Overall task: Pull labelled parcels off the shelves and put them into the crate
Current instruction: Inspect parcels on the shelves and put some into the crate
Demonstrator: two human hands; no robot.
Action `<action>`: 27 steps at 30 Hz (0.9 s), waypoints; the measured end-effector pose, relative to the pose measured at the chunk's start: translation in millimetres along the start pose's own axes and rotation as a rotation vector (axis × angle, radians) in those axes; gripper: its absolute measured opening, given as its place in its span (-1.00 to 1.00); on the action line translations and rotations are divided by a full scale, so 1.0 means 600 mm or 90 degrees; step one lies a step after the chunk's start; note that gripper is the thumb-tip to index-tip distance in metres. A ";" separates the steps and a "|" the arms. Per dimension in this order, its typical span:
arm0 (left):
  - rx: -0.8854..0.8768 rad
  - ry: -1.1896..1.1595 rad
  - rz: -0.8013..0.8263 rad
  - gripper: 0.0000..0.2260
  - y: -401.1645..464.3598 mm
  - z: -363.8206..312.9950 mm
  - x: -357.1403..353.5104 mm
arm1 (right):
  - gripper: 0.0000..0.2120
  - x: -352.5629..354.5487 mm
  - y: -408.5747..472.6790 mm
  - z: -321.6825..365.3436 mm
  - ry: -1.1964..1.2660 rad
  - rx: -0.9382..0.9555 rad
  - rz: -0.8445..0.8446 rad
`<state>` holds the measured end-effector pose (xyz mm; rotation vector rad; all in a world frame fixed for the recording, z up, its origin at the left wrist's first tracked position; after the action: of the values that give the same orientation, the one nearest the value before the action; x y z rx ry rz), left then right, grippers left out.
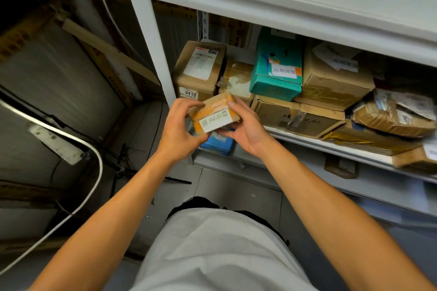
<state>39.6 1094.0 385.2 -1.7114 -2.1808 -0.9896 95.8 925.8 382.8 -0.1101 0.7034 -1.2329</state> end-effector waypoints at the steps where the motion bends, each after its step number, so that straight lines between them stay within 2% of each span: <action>1: 0.020 0.004 -0.041 -0.47 -0.001 0.003 -0.004 | -0.78 -0.003 0.005 0.001 0.004 0.010 -0.010; 3: 0.100 0.006 -0.134 -0.56 0.008 0.006 -0.012 | -0.82 -0.002 0.015 -0.001 0.007 0.010 -0.055; 6: 0.164 0.036 -0.226 -0.66 0.057 0.002 -0.025 | -0.74 0.010 0.024 -0.023 -0.025 -0.044 -0.141; 10: 0.207 0.077 -0.237 -0.68 0.141 0.011 -0.057 | -0.93 0.020 0.020 -0.067 -0.067 -0.124 -0.189; 14: 0.329 0.082 -0.210 -0.53 0.164 0.035 -0.092 | -0.87 0.023 0.022 -0.101 -0.070 -0.161 -0.214; 17: 0.309 0.196 -0.161 -0.53 0.171 0.033 -0.103 | -0.75 0.022 0.019 -0.110 -0.090 -0.180 -0.205; 21: 0.340 0.333 -0.090 -0.57 0.203 0.029 -0.101 | -0.76 0.029 0.017 -0.104 -0.112 -0.173 -0.204; 24: 0.342 0.371 -0.061 -0.41 0.215 0.026 -0.097 | -0.79 0.038 0.018 -0.098 -0.115 -0.161 -0.202; 25: 0.313 0.380 -0.068 -0.34 0.211 0.022 -0.098 | -0.80 0.043 0.020 -0.097 -0.114 -0.155 -0.203; 27: 0.178 0.409 -0.069 -0.29 0.196 0.009 -0.111 | -0.85 0.055 0.024 -0.099 -0.113 -0.141 -0.210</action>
<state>169.5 1057.5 390.2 -0.9797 -1.8758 -1.0184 80.5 919.0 315.6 -0.5304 0.6822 -1.4340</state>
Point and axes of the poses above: each hand's wrist, its own y-axis towards the middle knuckle, its own x-axis out of the back of the hand, z = x × y, the point moved 3 cm from there along y, towards the middle knuckle, and after that the axes turned 2 degrees about -z, right-handed, at the moved point
